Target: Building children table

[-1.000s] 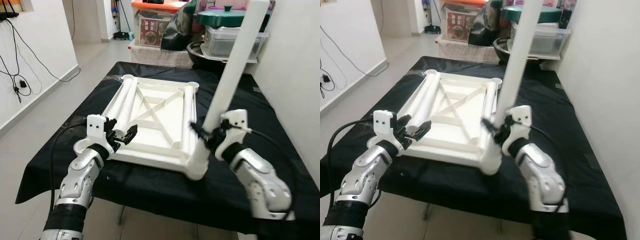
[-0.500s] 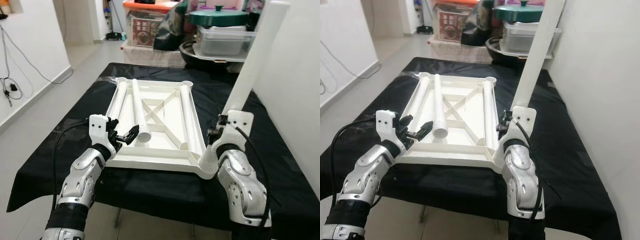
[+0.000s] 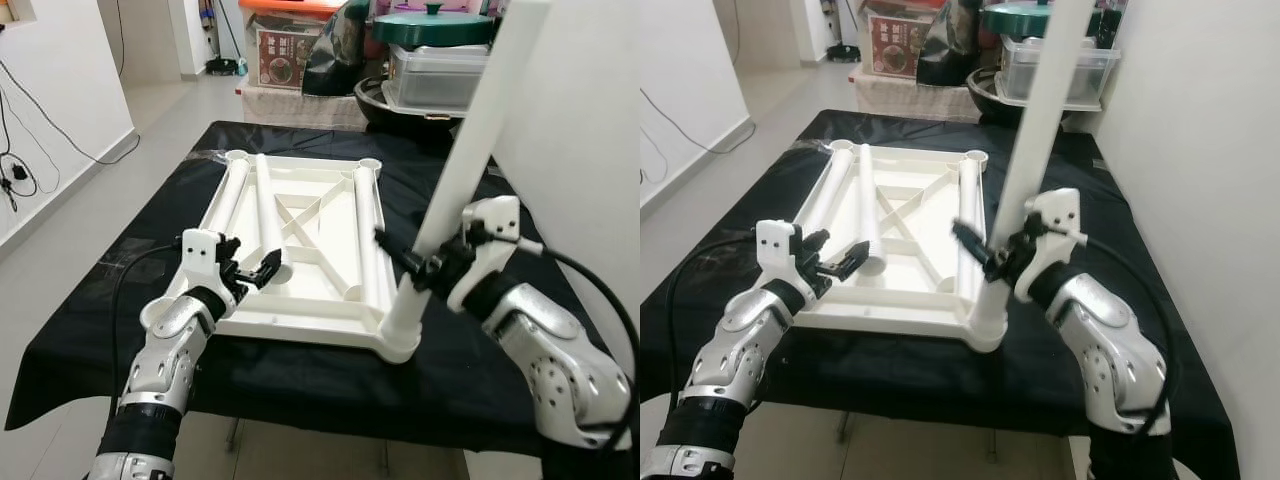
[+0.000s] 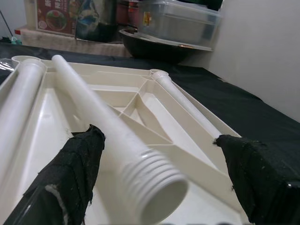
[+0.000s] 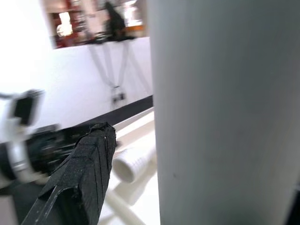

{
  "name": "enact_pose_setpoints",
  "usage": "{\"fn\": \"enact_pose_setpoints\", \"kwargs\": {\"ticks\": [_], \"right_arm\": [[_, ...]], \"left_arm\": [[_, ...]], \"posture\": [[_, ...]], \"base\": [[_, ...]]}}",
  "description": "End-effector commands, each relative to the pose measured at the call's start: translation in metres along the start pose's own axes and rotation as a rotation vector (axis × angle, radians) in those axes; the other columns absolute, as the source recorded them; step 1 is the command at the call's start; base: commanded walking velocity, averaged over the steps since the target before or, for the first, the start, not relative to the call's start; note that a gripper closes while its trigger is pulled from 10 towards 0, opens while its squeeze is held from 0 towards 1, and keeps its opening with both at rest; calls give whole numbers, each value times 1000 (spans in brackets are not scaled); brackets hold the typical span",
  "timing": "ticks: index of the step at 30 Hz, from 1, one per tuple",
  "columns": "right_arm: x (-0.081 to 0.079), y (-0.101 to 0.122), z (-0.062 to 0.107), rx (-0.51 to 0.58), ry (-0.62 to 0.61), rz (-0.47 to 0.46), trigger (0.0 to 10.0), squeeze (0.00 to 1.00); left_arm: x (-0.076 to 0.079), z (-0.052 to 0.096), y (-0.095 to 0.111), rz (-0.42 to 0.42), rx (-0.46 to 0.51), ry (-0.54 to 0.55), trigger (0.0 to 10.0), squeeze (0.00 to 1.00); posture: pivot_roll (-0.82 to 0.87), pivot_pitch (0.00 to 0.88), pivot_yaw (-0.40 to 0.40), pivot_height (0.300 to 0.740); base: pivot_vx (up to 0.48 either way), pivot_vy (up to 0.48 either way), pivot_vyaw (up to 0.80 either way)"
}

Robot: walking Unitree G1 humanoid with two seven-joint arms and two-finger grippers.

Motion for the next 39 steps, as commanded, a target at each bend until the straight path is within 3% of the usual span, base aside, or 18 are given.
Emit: {"fn": "enact_pose_setpoints", "kwargs": {"ticks": [1,2,3,4,5,9,10,14,17,19,20,21,23,29,32,35,38,39], "right_arm": [[-13,-22,-10,-68,84,11,10000,0],[-13,-22,-10,-68,84,11,10000,0],[-12,-26,-12,-80,82,14,7490,0],[-12,-26,-12,-80,82,14,7490,0],[-4,-33,-14,-97,51,19,4078,0],[2,-34,-14,-103,38,15,3647,0],[4,-34,-14,-98,32,5,0,0],[14,-37,-11,-86,-19,-18,0,0],[33,-41,-10,-80,-162,-42,0,0],[56,-45,-7,-42,-361,-114,0,0],[56,-45,-7,-42,-361,-114,0,0],[79,-60,5,-24,-635,-198,0,0],[87,-67,12,-38,-745,-202,0,0],[86,-65,25,31,-1045,-218,0,0],[85,-61,23,41,-1063,-192,0,0],[81,-45,9,33,-1070,-95,0,0],[73,-44,-4,19,-1014,-86,0,0],[67,-45,-11,22,-961,-111,10000,0]], "left_arm": [[-4,0,-1,-13,-5,4,10000,0],[-4,0,-1,-13,-5,4,10000,0],[-5,1,-1,-14,-5,7,10000,0],[-5,1,-1,-14,-5,7,10000,0],[-4,2,-3,-6,-6,16,10000,0],[-2,4,-3,-2,-5,16,10000,0],[-1,5,-3,-3,-5,12,10000,0],[-6,7,-8,-17,-24,14,10000,0],[-7,5,-2,-19,-14,10,10000,0],[-8,3,1,-22,-8,6,10000,0],[-8,3,1,-22,-8,6,10000,0],[-10,2,-2,-22,-12,14,10000,0],[-9,2,-3,-19,-13,18,10000,0],[3,0,0,-2,-6,0,10000,0],[4,0,-2,-3,-9,1,10000,0],[2,-4,1,-1,-3,18,10000,0],[-3,-4,0,-2,-3,37,10000,0],[-4,-4,-2,1,-6,46,10000,0]], "posture": [[55,0,-85,740],[55,0,-85,740],[59,0,-86,740],[59,0,-86,740],[72,0,-89,740],[74,0,-89,740],[72,0,-85,740],[73,0,-81,740],[62,0,-76,740],[55,0,-73,740],[55,0,-73,740],[53,0,-68,740],[54,0,-67,740],[63,0,-63,740],[66,0,-64,740],[64,0,-83,740],[59,0,-84,740],[59,0,-85,740]], "base": [[0,0,0],[0,0,0],[0,0,0],[0,0,0],[0,0,0],[0,0,0],[0,0,0],[0,0,0],[0,0,0],[0,0,0],[0,0,0],[0,0,0],[0,0,0],[0,0,0],[0,0,0],[0,0,0],[0,0,0],[0,0,0]]}}
Point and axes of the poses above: a point about 5 cm out from each wrist's last joint towards the gripper, its own z axis pointing back from the gripper into the wrist, its own y axis along the axis of the wrist's last joint, x = y × z, the point moved 6 cm from there along -z, pointing out of the wrist towards the gripper, and after that the axes turned 13 degrees about -z, right-handed, at the moved point
